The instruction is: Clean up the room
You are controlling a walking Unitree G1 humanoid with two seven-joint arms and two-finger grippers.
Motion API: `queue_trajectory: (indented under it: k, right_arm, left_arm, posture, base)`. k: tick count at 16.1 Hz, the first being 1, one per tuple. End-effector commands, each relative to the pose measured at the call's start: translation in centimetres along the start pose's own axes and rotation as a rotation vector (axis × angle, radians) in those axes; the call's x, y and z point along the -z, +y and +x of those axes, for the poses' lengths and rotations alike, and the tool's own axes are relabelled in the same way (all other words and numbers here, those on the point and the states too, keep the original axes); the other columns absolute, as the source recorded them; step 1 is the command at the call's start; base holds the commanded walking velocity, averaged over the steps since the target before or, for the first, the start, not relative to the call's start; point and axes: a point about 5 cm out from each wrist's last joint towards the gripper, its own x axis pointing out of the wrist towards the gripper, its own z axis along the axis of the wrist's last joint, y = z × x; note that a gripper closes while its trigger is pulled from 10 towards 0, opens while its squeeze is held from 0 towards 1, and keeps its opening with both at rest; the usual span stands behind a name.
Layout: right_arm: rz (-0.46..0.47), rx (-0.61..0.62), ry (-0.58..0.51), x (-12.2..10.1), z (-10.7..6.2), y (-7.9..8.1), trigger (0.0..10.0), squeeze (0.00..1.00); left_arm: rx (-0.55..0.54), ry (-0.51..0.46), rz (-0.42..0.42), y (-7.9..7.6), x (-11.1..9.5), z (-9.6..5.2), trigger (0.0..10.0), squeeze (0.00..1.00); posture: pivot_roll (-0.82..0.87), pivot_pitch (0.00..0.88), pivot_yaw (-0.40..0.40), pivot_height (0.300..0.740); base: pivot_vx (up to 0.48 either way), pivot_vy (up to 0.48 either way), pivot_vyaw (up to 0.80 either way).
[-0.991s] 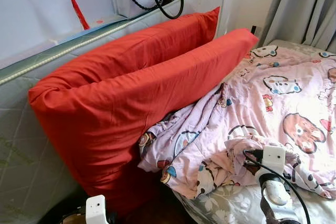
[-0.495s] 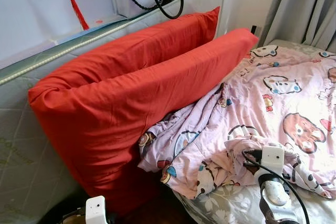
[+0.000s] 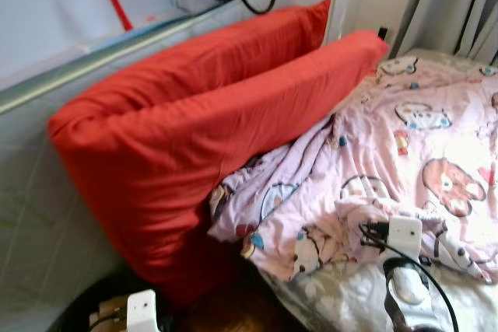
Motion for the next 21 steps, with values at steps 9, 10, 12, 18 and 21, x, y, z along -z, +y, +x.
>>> queue_trajectory:
  k: [9,10,12,18,21]
  right_arm:
    - [0.003,0.045,-0.028,-0.4,0.0,-0.5,10.0,0.00]
    - [0.003,0.047,-0.029,-0.4,0.1,-0.5,10.0,0.00]
    - [0.002,0.056,-0.032,-0.4,0.1,-0.7,10.0,0.00]
    - [-0.010,0.103,-0.067,-1.0,0.2,-1.4,10.0,0.00]
    - [-0.038,0.121,-0.118,-1.9,0.4,-1.8,10.0,0.00]
  left_arm:
    - [-0.012,0.019,0.030,0.8,0.4,-0.2,10.0,0.00]
    - [-0.012,0.019,0.031,0.8,0.4,-0.2,10.0,0.00]
    - [-0.010,0.017,0.031,0.7,0.4,-0.2,10.0,0.00]
    - [-0.008,0.015,0.035,0.7,0.5,-0.2,10.0,0.00]
    - [-0.007,0.015,0.041,0.7,0.6,-0.3,10.0,0.00]
  posture:
    - [-0.04,0.000,0.069,0.740]
    - [-0.04,0.000,0.069,0.740]
    - [-0.04,0.000,0.069,0.740]
    - [-0.04,0.000,0.069,0.740]
    - [-0.04,0.000,0.069,0.740]
  base:
    - [-0.300,0.000,0.00]
    - [-0.300,0.000,0.00]
    - [-0.300,0.000,0.00]
    - [-0.301,0.000,0.00]
    - [-0.100,0.000,0.00]
